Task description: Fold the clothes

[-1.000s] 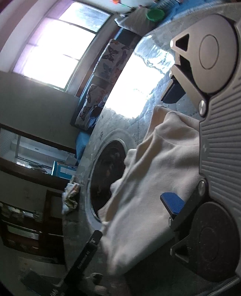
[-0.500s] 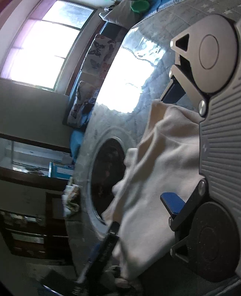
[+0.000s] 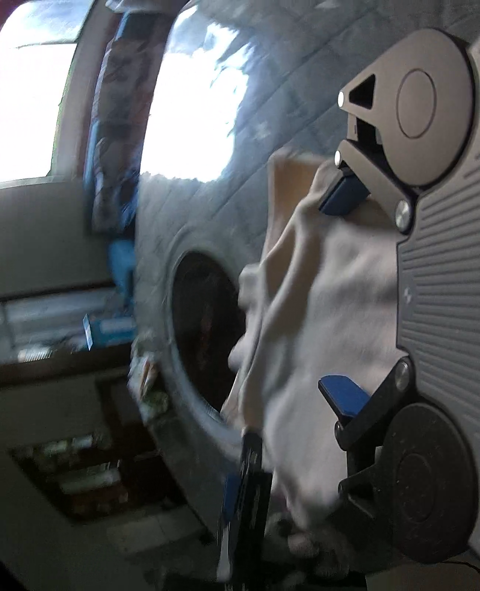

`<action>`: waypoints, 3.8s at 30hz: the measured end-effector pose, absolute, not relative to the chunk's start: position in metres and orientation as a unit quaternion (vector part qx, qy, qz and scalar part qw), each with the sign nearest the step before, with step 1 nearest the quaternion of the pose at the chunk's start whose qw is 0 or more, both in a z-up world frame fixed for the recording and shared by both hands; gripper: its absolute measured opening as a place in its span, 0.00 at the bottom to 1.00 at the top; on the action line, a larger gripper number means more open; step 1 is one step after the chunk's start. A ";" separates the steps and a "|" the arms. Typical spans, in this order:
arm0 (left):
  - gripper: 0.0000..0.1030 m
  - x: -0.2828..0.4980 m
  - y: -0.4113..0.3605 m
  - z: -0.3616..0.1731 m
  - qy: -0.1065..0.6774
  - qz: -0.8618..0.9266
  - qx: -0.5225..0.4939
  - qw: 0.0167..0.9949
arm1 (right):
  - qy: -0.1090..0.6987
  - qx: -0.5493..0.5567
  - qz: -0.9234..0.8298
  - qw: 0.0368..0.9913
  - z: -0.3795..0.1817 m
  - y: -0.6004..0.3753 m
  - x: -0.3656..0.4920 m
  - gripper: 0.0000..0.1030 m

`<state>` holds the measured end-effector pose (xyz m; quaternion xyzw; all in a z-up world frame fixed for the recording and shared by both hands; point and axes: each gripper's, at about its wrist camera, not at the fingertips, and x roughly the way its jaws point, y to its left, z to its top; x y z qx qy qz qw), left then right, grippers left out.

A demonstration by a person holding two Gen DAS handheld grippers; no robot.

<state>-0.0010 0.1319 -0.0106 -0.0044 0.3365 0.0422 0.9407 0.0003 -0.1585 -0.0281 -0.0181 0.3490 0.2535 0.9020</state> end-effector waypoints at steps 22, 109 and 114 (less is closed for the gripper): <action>1.00 -0.021 0.144 0.002 0.331 0.056 -0.022 0.942 | 0.317 -0.086 0.319 0.889 -0.002 -0.127 -0.035 0.84; 0.27 -0.010 0.184 -0.033 0.390 -0.068 -0.398 0.828 | 0.290 -0.033 0.409 0.865 0.013 -0.101 -0.053 0.43; 0.28 -0.011 0.177 -0.028 0.391 -0.068 -0.362 0.843 | 0.308 0.002 0.320 0.896 0.007 -0.151 -0.040 0.47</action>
